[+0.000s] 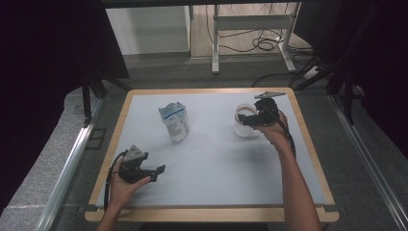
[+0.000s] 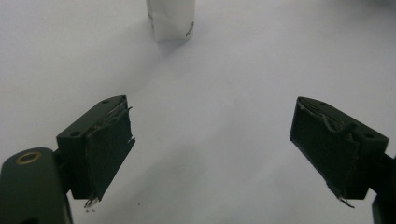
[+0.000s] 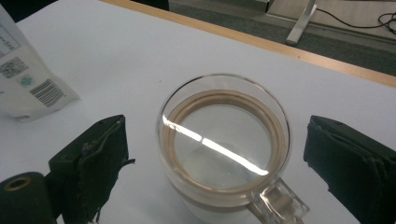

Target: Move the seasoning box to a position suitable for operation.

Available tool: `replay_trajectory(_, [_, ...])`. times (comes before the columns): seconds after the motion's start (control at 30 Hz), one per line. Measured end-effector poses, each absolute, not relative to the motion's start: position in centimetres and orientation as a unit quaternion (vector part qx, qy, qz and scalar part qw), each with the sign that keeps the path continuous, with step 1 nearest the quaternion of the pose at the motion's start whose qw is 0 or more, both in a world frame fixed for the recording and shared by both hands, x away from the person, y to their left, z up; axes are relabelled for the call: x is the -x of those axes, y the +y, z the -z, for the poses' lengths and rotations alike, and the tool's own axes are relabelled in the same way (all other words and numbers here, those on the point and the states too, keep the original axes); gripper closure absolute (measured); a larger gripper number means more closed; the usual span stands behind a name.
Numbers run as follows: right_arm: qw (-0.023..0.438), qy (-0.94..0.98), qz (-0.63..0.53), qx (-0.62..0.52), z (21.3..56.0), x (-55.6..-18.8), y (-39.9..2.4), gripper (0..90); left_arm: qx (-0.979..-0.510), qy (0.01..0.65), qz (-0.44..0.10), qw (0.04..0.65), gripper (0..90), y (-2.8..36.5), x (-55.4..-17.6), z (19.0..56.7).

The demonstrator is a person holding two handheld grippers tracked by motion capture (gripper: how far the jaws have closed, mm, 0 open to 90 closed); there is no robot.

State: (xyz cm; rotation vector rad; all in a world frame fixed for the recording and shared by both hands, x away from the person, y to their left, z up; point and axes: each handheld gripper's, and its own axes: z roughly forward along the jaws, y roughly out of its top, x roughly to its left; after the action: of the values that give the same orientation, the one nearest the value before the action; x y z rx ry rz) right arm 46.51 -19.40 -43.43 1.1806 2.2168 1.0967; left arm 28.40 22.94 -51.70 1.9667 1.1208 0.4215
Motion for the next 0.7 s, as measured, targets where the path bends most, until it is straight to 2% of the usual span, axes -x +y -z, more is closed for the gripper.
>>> replay_trajectory(0.23, [0.17,0.802,-0.379,-0.428,45.5,-48.3,-19.1,7.0,-0.784,0.443,-0.162,0.403,13.5,22.8,-28.6,52.0])
replay_trajectory(0.43, [0.172,0.813,-0.359,-0.425,47.2,-49.2,-18.6,7.6,-0.783,0.444,-0.163,0.404,13.5,22.8,-28.7,52.0])
replay_trajectory(0.7, [0.171,0.812,-0.368,-0.42,47.4,-49.2,-18.7,8.5,-0.789,0.441,-0.163,0.396,13.4,22.4,-28.8,52.3])
